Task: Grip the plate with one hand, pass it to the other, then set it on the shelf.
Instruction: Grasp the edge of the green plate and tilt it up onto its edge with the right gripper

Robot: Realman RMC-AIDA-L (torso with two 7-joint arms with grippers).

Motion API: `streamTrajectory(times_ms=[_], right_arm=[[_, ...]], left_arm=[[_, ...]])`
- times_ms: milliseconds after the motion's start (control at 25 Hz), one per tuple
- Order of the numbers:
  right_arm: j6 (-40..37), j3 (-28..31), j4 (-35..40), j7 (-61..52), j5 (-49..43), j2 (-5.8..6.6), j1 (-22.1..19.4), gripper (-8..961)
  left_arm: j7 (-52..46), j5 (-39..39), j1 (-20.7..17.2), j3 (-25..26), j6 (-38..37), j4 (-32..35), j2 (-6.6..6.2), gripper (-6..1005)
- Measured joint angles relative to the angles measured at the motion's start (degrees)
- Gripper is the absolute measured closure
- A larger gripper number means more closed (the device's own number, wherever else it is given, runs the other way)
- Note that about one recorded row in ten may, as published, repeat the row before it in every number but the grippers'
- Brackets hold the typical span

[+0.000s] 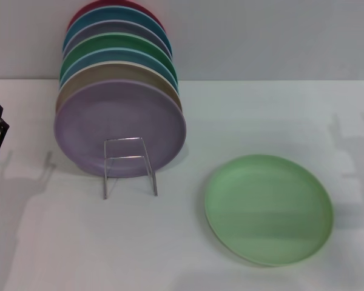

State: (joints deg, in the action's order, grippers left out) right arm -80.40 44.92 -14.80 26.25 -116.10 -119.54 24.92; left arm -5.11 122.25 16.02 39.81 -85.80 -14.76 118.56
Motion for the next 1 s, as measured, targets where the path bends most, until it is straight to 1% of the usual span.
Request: streamTrajectory(times_ms=[400,520,680,880,1000], right_arm=[[2.18,0.94,-3.90,10.85,0.03,-0.08,-0.81,273],[4.22,1.77,-6.67,13.12,2.18,0.01,-1.21,274],[6.98,1.89,-10.92,13.80,6.01,0.39,-1.71,274],[12.44,3.84,-15.44,13.03,6.39,0.57,-2.09,274],[16.80,4.84,-18.06,10.60,6.34,0.78,-2.16,274]], left_arm=[[0.02,0.00,-0.13,0.00,0.03,0.00,0.07,172],[0.02,0.00,-0.31,0.00,0.02,-0.07,0.14,172],[0.02,0.01,-0.43,-0.01,0.02,-0.16,0.18,173],[-0.11,0.01,-0.54,-0.07,-0.02,-0.07,0.18,173],[-0.17,0.01,-0.56,-0.09,-0.01,0.00,0.15,174]])
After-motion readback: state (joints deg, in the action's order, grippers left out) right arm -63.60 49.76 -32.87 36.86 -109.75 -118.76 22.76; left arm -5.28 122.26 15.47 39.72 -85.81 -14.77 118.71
